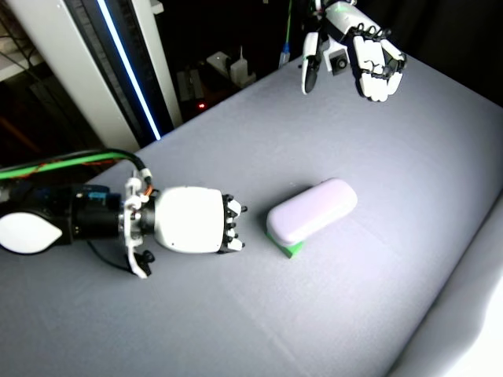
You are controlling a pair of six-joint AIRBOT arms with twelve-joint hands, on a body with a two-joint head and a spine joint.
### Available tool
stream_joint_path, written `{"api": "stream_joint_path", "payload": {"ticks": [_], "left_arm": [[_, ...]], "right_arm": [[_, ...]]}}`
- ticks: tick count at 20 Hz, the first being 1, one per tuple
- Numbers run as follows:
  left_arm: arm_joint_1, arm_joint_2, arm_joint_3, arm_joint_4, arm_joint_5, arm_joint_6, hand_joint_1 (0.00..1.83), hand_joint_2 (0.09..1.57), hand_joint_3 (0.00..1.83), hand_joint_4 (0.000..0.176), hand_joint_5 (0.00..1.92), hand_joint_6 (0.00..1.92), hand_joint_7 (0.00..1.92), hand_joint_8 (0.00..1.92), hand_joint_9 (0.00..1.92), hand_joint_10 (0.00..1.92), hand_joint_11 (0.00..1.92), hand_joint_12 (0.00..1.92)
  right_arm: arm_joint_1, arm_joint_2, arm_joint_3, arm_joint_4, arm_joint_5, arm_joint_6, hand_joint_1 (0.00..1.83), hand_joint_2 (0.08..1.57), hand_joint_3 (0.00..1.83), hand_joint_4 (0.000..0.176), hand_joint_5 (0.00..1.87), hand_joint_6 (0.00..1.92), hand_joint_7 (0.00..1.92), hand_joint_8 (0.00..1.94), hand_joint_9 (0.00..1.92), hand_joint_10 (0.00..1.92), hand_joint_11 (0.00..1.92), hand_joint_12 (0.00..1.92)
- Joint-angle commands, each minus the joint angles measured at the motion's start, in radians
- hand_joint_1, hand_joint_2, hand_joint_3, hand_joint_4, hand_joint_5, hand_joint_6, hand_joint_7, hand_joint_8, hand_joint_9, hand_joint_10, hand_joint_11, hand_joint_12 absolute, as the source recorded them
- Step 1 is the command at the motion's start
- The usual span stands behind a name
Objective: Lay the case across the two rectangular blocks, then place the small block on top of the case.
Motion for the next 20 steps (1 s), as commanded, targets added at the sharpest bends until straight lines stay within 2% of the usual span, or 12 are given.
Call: {"api": "stream_joint_path", "payload": {"ticks": [1,3,6,8,9,10,11,13,14,17,18,20], "left_arm": [[-0.001,-0.004,0.001,0.008,-0.134,-0.008,0.83,0.99,0.00,0.000,0.41,0.00,0.47,0.00,0.48,0.00,0.00,1.05],[0.004,-0.004,0.000,0.006,-0.137,-0.011,0.84,0.99,0.00,0.000,0.42,0.00,0.47,0.00,0.49,0.01,0.00,1.06],[0.009,-0.004,0.000,0.005,-0.137,-0.012,0.83,0.99,0.00,0.000,0.42,0.00,0.48,0.00,0.50,0.01,0.00,1.06],[0.010,-0.004,0.000,0.004,-0.137,-0.013,0.83,0.99,0.00,0.000,0.42,0.00,0.48,0.00,0.50,0.00,0.00,1.03],[0.011,-0.004,0.000,0.004,-0.137,-0.013,0.83,0.99,0.00,0.000,0.42,0.00,0.48,0.00,0.50,0.00,0.02,1.03],[0.011,-0.004,0.001,0.003,-0.136,-0.013,0.83,0.98,0.00,0.000,0.42,0.00,0.48,0.00,0.49,0.00,0.03,1.03],[0.011,-0.005,0.001,0.003,-0.135,-0.013,0.84,0.99,0.00,0.000,0.41,0.00,0.47,0.00,0.49,0.00,0.03,1.04],[0.011,-0.005,0.003,0.003,-0.132,-0.015,0.83,0.98,0.00,0.000,0.42,0.00,0.47,0.00,0.49,0.00,0.00,1.02],[0.011,-0.005,0.003,0.003,-0.131,-0.015,0.83,0.98,0.00,0.000,0.42,0.00,0.47,0.00,0.49,0.00,0.01,1.02],[0.010,-0.009,0.007,0.004,-0.127,-0.019,0.82,0.97,0.00,0.000,0.41,0.00,0.46,0.00,0.48,0.00,0.02,1.00],[0.010,-0.011,0.008,0.005,-0.125,-0.020,0.82,0.97,0.00,0.000,0.41,0.00,0.47,0.00,0.49,0.00,0.04,1.01],[0.008,-0.013,0.010,0.009,-0.122,-0.023,0.81,0.97,0.00,0.000,0.41,0.00,0.48,0.01,0.48,0.00,0.02,0.99]], "right_arm": [[0.018,0.012,-0.001,0.058,0.144,0.005,1.24,1.08,0.00,0.000,1.02,0.85,1.09,0.93,0.91,0.98,0.66,1.52],[0.044,0.015,0.003,0.086,0.190,0.005,1.26,1.09,0.00,0.000,1.04,0.73,1.05,1.11,0.95,1.10,0.84,1.49],[0.085,0.015,0.012,0.121,0.231,-0.011,1.24,1.10,0.00,0.000,1.07,0.72,0.97,1.18,0.87,1.14,0.79,1.48],[0.119,0.015,0.021,0.125,0.232,-0.031,1.23,1.09,0.00,0.018,1.00,0.97,1.07,0.85,0.98,0.76,0.81,1.21],[0.130,0.015,0.029,0.125,0.232,-0.031,1.24,1.08,0.00,0.013,0.99,0.99,1.13,0.74,1.07,0.61,0.79,1.18],[0.141,0.010,0.038,0.125,0.227,-0.031,1.24,1.08,0.00,0.011,0.99,1.01,1.13,0.72,1.10,0.50,0.75,1.20],[0.154,-0.003,0.049,0.125,0.217,-0.031,1.23,1.08,0.00,0.029,1.02,0.93,1.10,0.80,1.07,0.49,0.64,1.30],[0.182,-0.042,0.089,0.121,0.166,-0.031,1.22,1.09,0.00,0.039,1.00,0.95,1.04,0.93,0.97,0.85,0.69,1.50],[0.192,-0.055,0.102,0.116,0.146,-0.031,1.23,1.09,0.00,0.019,1.01,0.90,1.07,0.93,0.99,1.03,0.79,1.54],[0.235,-0.102,0.146,0.078,0.067,-0.031,1.24,1.07,0.00,0.011,1.03,0.89,1.13,0.82,1.10,0.88,0.94,1.35],[0.244,-0.112,0.155,0.066,0.051,-0.031,1.23,1.07,0.00,0.033,1.04,0.92,1.11,0.80,1.07,0.85,0.90,1.36],[0.262,-0.137,0.176,0.036,0.009,-0.031,1.24,1.06,0.00,0.000,1.02,1.01,1.19,0.58,1.11,0.70,0.86,1.31]]}}
